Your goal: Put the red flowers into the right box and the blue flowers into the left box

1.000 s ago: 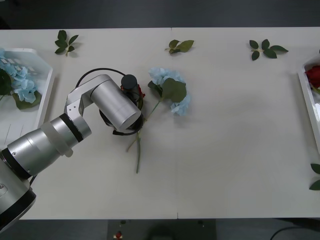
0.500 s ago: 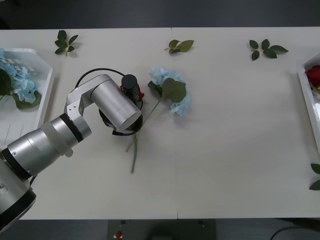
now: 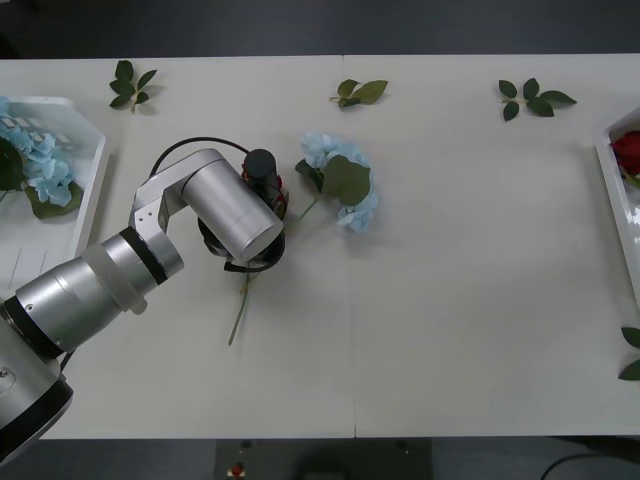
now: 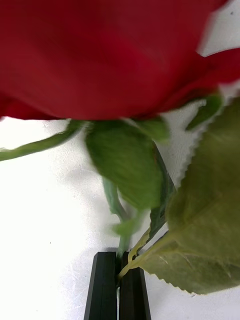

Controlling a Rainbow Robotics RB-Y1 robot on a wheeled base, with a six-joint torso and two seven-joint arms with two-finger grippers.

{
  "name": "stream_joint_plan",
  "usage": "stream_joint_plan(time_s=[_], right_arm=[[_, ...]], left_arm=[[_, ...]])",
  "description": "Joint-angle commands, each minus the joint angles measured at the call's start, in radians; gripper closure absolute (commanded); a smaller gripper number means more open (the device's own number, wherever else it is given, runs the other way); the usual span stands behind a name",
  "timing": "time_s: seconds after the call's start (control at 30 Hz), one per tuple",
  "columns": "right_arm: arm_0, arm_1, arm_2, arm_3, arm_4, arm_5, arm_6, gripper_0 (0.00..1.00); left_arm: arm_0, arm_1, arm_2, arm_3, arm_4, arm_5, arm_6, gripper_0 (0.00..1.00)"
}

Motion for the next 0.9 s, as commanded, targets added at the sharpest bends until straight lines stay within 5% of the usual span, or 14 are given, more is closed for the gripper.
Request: stream_joint_plan(time_s=[0.03,0.4,0.9], right_arm=[[-0.023,0.004,-0.015,0.048,0.006,-0.021,0.051,1.0],[-0.023,0.013,-0.015,0.112,0.017,-0.065,0.051,0.96],[-0.023,0.024,-0.015,0.126,-0.041,-0.074,0.066,0.28]], left_arm=[[-0.03,-0.02,0.024,-0.016,-0.028,0.009,-0.026,1.0],[-0.027,0.037,0.13,-0.093,-0.038,0.015,-0.041,1.0],[0.0,0.143,0.277,-0.286,0.028,0.061,-0.136,1.0]])
